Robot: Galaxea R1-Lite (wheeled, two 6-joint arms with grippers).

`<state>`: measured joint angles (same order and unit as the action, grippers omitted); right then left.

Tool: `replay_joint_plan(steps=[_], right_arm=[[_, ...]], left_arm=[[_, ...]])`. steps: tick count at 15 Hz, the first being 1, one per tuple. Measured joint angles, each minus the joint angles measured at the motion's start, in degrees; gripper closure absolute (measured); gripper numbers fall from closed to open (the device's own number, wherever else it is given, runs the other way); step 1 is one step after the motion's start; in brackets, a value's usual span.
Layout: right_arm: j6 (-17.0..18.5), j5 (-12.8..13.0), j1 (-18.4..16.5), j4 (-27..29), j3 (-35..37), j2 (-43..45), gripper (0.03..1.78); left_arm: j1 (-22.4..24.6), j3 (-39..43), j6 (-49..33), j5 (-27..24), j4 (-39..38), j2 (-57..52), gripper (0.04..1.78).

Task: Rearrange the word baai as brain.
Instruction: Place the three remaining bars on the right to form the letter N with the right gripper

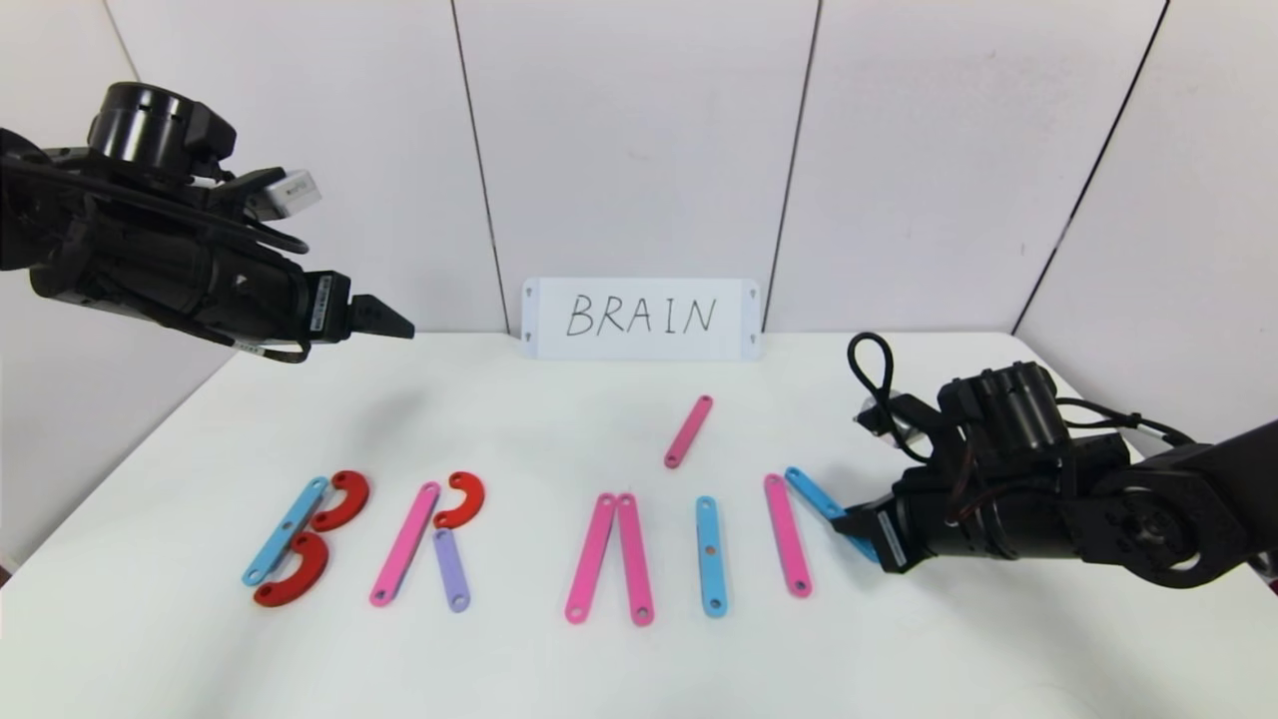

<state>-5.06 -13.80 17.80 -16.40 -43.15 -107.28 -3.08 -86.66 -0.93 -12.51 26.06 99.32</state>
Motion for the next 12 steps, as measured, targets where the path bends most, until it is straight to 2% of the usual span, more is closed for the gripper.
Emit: replay_joint_plan(steps=[12], right_arm=[[2.1,0.5,-0.1,-0.5,0.2,-0.5,1.53]], left_arm=[[0.0,0.0,0.0,0.0,0.0,0.0,0.08]])
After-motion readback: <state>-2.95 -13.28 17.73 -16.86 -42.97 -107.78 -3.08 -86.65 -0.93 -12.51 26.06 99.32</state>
